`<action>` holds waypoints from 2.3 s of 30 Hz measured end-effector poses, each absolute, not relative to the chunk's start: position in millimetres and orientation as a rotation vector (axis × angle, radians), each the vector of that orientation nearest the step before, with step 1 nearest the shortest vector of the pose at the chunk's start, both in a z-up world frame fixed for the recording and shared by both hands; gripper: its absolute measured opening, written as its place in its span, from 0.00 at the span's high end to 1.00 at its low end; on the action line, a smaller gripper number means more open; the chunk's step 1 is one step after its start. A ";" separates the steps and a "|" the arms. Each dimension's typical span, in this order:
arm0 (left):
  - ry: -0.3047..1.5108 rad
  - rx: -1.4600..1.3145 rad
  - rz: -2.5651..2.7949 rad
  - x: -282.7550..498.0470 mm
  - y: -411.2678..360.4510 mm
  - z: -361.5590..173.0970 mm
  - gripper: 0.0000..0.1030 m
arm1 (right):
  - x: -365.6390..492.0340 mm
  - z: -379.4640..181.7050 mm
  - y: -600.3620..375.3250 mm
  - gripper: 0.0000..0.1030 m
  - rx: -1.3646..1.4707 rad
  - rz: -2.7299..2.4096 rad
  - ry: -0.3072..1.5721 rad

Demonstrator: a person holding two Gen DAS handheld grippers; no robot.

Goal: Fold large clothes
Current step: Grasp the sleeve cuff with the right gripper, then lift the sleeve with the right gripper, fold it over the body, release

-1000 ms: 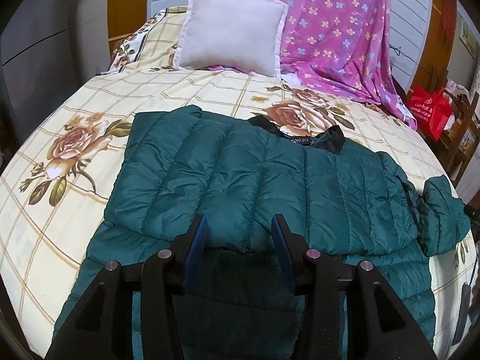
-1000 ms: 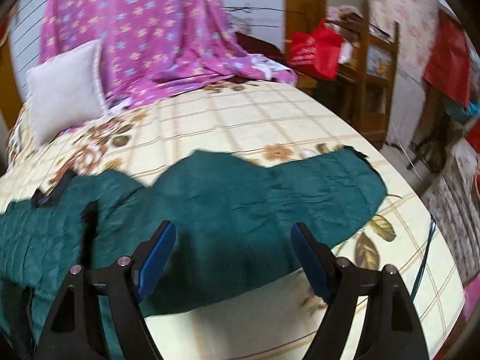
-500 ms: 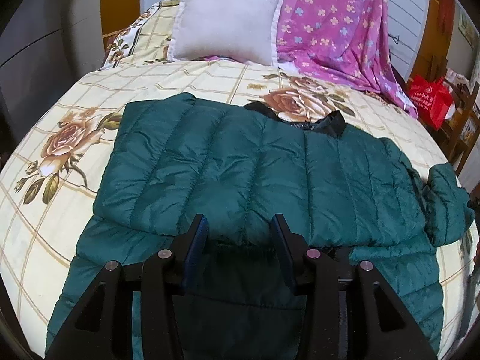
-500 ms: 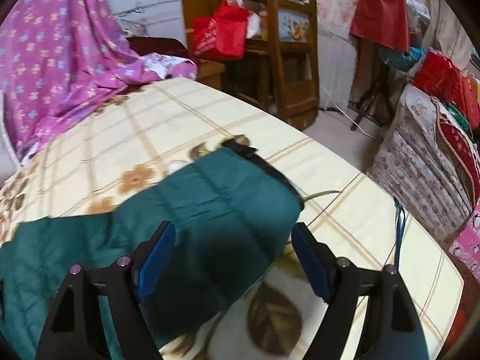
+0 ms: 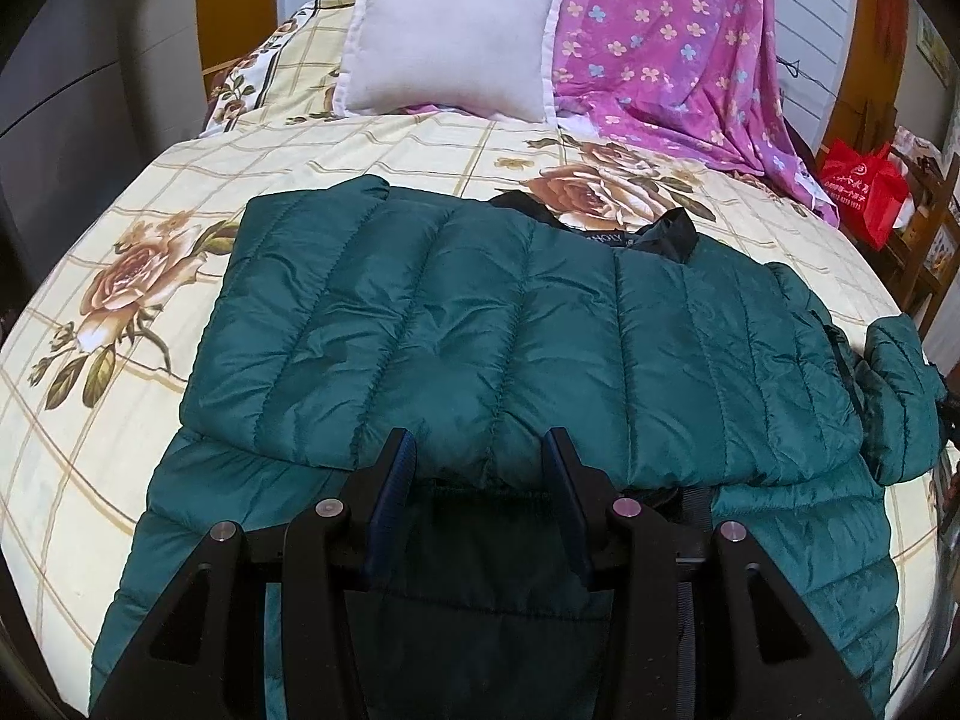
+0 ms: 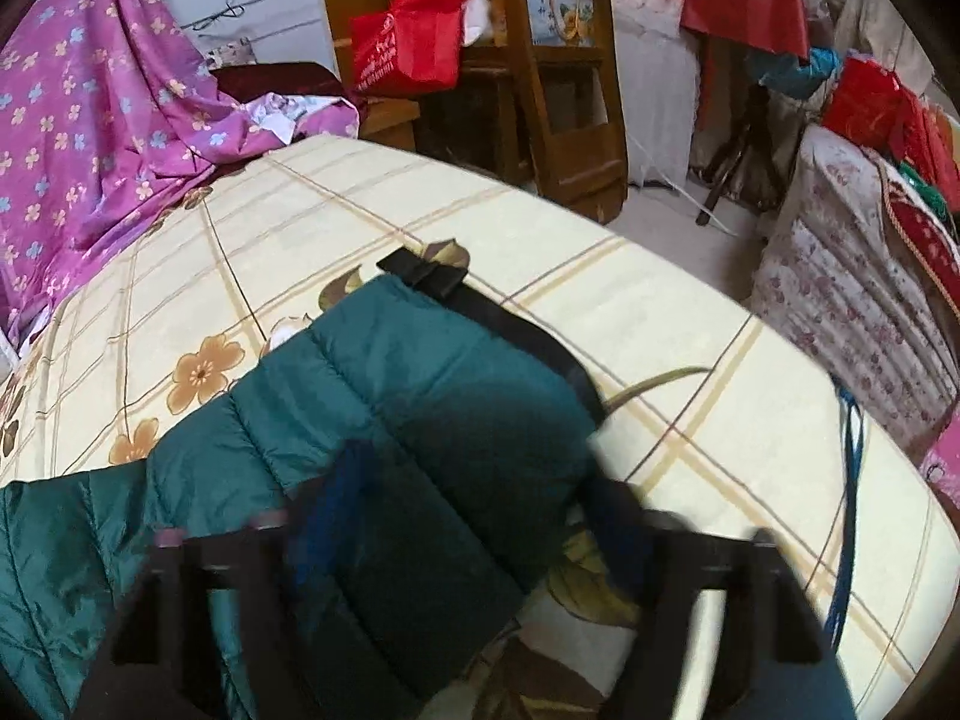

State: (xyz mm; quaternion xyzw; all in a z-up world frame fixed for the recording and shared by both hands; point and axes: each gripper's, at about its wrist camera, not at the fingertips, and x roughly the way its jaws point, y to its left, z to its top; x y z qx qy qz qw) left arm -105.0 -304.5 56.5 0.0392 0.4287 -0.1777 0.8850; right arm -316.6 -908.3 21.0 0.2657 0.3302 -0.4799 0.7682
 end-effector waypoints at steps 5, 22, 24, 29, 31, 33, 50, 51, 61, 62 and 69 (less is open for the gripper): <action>0.886 0.065 -0.385 -108.1 -302.5 62.6 0.76 | -325.7 52.0 -894.4 0.84 0.557 -0.956 0.658; 0.863 0.030 -0.411 -120.3 -277.4 104.8 0.76 | -271.9 220.4 -719.0 0.87 0.309 -0.454 0.502; 0.870 -0.007 -0.399 -116.5 -267.5 105.6 0.76 | -252.3 234.2 -682.6 0.87 0.265 -0.372 0.511; 0.870 -0.075 -0.367 -102.3 -247.4 108.7 0.76 | -200.6 244.8 -601.5 0.87 0.235 -0.168 0.546; 0.862 -0.080 -0.353 -98.6 -241.6 110.0 0.76 | -180.5 240.7 -574.3 0.87 0.239 -0.101 0.563; 0.856 -0.088 -0.342 -95.4 -235.6 110.7 0.76 | -154.9 231.6 -542.6 0.87 0.244 -0.027 0.589; 0.894 -0.143 -0.293 -71.9 -211.2 94.4 0.76 | -51.2 69.5 -432.1 0.78 0.348 0.172 0.890; 0.895 -0.159 -0.301 -71.8 -210.9 94.2 0.76 | -51.9 70.4 -434.7 0.66 0.357 0.192 0.895; 0.892 -0.383 -0.439 -69.0 -209.6 90.2 0.60 | -117.5 137.1 -470.1 0.28 0.376 0.207 0.770; 0.899 -0.394 -0.453 -69.3 -213.1 88.1 0.58 | -128.1 141.3 -478.3 0.28 0.370 0.195 0.763; 0.948 -0.314 -0.469 -69.5 -260.5 71.3 0.56 | -187.0 154.9 -541.1 0.27 0.327 0.067 0.762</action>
